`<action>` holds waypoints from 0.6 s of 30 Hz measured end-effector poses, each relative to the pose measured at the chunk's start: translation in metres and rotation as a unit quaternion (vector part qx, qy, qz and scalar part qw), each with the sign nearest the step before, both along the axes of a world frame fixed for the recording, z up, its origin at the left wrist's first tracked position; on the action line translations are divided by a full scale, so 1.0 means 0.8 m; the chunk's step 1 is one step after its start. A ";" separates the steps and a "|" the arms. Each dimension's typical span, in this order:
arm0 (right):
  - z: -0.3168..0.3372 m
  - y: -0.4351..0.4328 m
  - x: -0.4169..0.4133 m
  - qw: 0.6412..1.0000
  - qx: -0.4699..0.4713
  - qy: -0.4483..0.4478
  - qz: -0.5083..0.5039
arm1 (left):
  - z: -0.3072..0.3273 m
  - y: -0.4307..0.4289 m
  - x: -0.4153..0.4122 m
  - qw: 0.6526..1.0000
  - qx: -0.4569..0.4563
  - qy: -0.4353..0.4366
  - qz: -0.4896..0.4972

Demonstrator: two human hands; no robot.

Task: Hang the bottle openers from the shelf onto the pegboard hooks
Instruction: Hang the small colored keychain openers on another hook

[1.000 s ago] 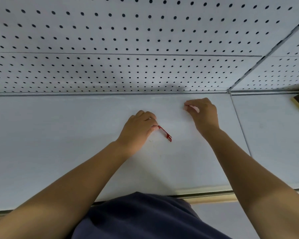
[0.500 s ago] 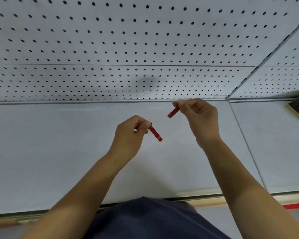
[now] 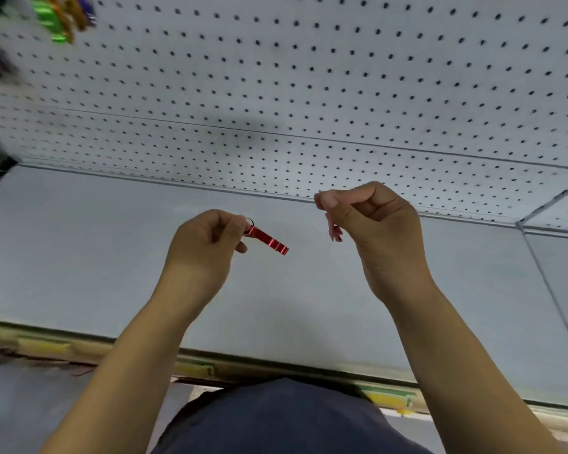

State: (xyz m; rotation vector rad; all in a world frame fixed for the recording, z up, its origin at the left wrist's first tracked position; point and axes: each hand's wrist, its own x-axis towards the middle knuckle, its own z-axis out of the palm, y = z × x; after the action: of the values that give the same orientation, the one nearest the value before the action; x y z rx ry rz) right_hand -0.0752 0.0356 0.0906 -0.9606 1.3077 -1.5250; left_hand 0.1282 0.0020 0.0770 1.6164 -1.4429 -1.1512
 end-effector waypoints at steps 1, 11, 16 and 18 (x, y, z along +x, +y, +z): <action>0.007 -0.003 0.020 1.000 -0.003 -0.001 0.009 | 0.009 -0.001 0.019 1.000 -0.004 -0.005 0.001; 0.080 -0.032 0.195 0.992 -0.120 0.020 0.034 | 0.080 -0.015 0.184 0.993 -0.108 -0.021 0.034; 0.108 -0.042 0.259 0.974 -0.213 0.076 -0.011 | 0.109 -0.022 0.239 0.983 -0.178 0.009 0.044; 0.115 -0.044 0.282 0.963 -0.246 0.105 -0.036 | 0.117 -0.025 0.259 0.978 -0.202 0.022 0.039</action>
State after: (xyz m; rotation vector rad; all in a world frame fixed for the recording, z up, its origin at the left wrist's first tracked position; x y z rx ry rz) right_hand 0.1504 0.0002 0.1827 -1.4330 1.1332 -1.8924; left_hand 0.3355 -0.0180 0.1709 1.3402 -1.4586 -0.7821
